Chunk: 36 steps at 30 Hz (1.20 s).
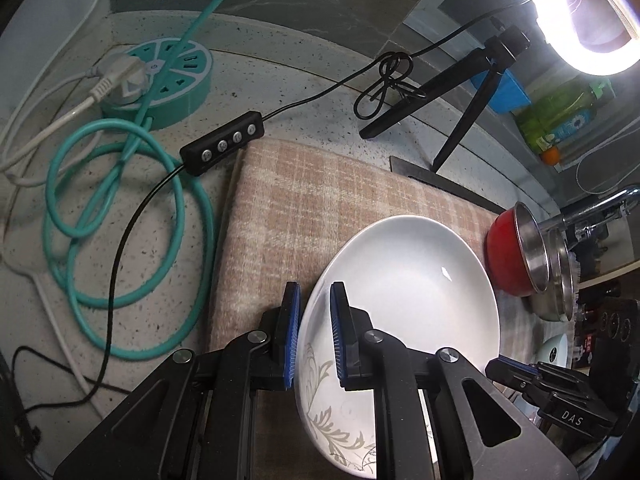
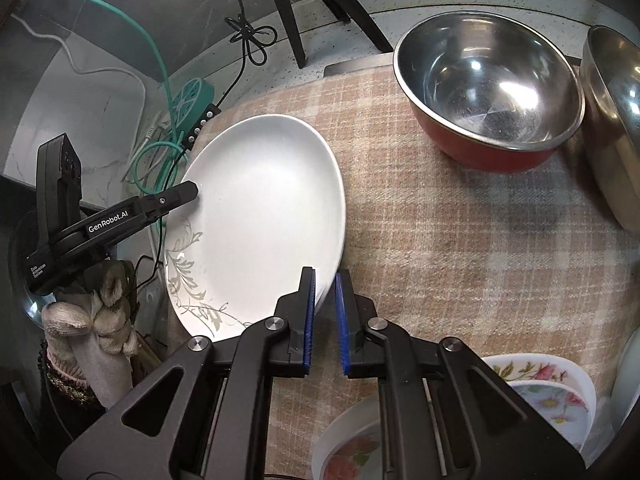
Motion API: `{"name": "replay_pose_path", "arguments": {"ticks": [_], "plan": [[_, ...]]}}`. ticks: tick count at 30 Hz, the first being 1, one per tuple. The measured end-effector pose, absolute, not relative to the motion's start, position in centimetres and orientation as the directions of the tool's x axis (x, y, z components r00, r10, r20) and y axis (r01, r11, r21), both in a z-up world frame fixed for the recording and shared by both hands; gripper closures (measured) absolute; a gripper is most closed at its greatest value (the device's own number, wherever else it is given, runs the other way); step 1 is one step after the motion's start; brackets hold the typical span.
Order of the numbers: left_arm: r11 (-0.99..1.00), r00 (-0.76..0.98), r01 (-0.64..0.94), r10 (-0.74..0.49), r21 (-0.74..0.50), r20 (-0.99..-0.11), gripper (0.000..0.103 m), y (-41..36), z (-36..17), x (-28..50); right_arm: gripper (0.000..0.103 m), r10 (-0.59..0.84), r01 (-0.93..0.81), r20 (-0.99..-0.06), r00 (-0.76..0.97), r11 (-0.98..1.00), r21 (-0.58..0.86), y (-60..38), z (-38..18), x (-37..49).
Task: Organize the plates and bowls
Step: 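Lift the white leaf-pattern plate and carry it over the floral plate stack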
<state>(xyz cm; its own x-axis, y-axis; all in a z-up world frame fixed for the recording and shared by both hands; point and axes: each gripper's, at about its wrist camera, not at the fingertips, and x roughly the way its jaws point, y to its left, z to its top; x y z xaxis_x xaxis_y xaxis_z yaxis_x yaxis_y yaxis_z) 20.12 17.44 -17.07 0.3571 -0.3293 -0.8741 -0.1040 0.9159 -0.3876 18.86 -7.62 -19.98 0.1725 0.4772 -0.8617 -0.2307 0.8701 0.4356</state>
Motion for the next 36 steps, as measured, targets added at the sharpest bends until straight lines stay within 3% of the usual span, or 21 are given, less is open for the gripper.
{"name": "replay_pose_path", "arguments": {"ticks": [36], "plan": [[0.886, 0.472, -0.091, -0.363, -0.455, -0.803, 0.09, 12.7, -12.0, 9.7, 0.093, 0.516, -0.319, -0.826, 0.228, 0.841, 0.438, -15.4, -15.6, 11.6]]}}
